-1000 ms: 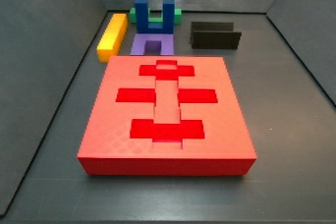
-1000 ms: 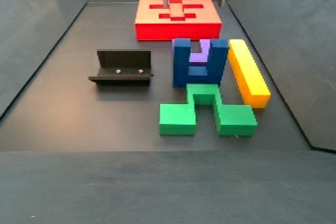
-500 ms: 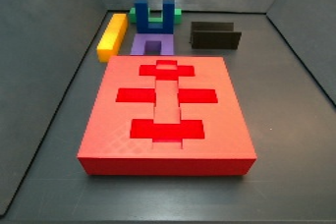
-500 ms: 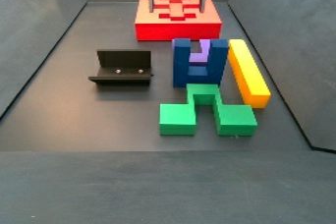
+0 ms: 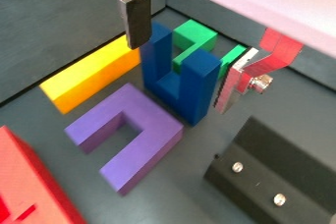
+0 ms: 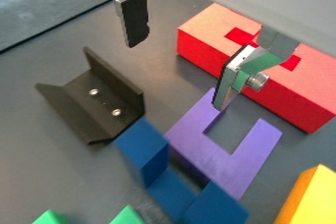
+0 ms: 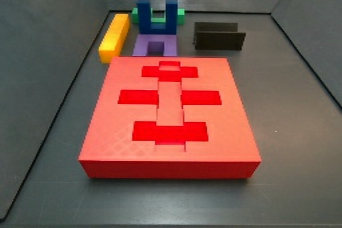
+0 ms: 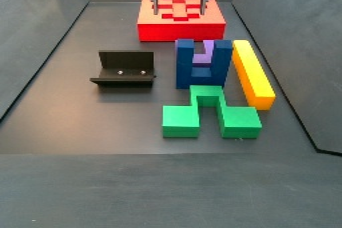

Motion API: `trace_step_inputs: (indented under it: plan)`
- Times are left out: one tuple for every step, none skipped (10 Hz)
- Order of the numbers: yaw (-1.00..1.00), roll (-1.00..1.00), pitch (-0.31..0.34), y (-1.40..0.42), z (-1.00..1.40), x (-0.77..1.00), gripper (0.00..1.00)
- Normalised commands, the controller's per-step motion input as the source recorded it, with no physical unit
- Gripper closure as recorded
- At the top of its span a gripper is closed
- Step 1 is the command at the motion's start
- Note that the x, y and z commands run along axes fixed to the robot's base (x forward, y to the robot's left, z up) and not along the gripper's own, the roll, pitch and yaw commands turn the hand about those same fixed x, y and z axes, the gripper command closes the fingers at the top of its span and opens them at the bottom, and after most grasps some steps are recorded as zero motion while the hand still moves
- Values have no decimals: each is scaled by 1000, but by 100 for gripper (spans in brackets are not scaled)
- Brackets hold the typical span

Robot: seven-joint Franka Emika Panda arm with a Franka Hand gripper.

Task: Pick up the purple object. Move up. Place the purple object on the fixture. Regrasp the purple object. Move to above the board. Insert the purple object.
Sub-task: Pick up the purple object.

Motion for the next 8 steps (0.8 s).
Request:
trace_step_inputs:
  plan:
    - [0,229,-20,-469,-157,0,0]
    - [0,217,-30,-483,-214,0,0]
    - [20,143,-36,-426,-251,0,0]
    - [46,51,-57,-337,-286,0,0]
    - [31,0,-66,-266,-346,0,0]
    - [0,0,-59,-166,-397,0,0]
    - [0,-3,-56,-114,-437,0,0]
    - [0,-14,-81,-103,-509,0,0]
